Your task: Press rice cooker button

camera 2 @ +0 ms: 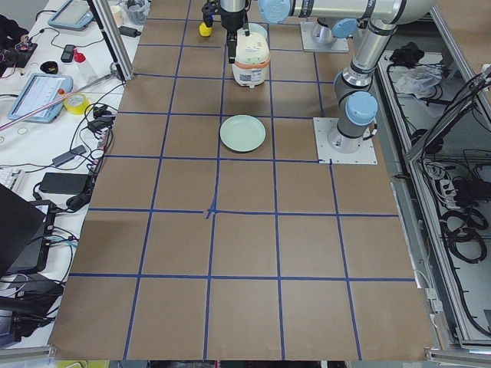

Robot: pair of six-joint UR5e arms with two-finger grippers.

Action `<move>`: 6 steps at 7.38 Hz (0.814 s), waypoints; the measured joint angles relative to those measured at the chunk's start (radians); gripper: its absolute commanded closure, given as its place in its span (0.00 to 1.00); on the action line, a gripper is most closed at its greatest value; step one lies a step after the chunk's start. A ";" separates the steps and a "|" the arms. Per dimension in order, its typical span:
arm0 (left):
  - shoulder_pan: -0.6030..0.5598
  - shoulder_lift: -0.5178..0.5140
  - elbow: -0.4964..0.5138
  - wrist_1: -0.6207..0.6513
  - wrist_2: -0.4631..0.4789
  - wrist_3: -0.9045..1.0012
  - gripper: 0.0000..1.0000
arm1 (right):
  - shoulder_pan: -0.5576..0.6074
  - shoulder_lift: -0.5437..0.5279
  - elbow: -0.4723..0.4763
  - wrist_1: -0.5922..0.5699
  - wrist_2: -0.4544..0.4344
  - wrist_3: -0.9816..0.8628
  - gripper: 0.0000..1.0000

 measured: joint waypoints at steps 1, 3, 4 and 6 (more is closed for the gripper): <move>0.000 0.000 0.000 0.000 0.000 0.000 0.00 | 0.000 0.000 -0.001 0.000 0.001 0.002 1.00; 0.000 0.000 0.000 0.000 0.000 0.000 0.00 | -0.001 -0.009 -0.019 0.005 -0.002 0.031 1.00; 0.000 0.000 0.000 0.000 0.000 0.000 0.00 | -0.002 -0.026 -0.039 0.019 -0.006 0.072 0.79; 0.000 0.000 0.000 0.000 0.000 0.000 0.00 | -0.003 -0.076 -0.112 0.072 -0.019 0.117 0.01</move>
